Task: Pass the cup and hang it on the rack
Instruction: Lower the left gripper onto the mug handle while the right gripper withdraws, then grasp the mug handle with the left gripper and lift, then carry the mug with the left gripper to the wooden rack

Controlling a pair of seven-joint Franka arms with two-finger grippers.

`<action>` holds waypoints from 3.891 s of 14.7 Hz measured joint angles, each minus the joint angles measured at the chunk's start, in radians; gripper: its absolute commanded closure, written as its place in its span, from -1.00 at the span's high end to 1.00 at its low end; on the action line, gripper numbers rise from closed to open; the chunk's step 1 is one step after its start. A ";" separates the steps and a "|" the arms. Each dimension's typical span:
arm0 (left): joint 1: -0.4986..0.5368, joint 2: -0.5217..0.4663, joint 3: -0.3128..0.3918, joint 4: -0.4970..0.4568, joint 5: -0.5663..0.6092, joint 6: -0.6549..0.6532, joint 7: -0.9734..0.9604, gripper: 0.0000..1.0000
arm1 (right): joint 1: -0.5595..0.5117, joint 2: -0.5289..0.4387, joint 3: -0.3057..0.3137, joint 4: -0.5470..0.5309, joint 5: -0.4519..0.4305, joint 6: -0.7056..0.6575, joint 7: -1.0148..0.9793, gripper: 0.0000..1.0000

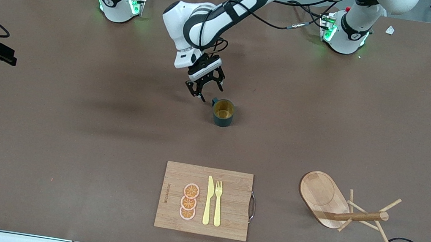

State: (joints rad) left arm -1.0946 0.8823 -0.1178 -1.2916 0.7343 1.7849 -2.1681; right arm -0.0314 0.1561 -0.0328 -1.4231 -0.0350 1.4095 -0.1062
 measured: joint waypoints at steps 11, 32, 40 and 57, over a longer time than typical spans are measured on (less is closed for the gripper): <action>-0.032 0.059 0.073 0.007 0.001 0.048 -0.074 -0.18 | -0.023 0.000 -0.004 0.000 0.021 -0.036 0.037 1.00; 0.192 -0.323 0.089 0.063 -0.295 0.051 0.251 -0.99 | 0.027 -0.225 -0.040 -0.149 0.023 -0.021 0.083 1.00; 0.541 -0.515 0.091 0.053 -0.654 0.044 0.625 -0.99 | 0.028 -0.282 -0.041 -0.148 0.023 -0.023 0.096 1.00; 1.102 -0.462 0.090 0.017 -1.552 0.044 1.253 -0.99 | 0.026 -0.259 -0.038 -0.094 0.025 -0.035 0.098 1.00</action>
State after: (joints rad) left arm 0.0076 0.4206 -0.0279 -1.2747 -0.8174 1.8286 -0.9152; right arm -0.0051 -0.1033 -0.0709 -1.5169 -0.0098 1.3749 -0.0081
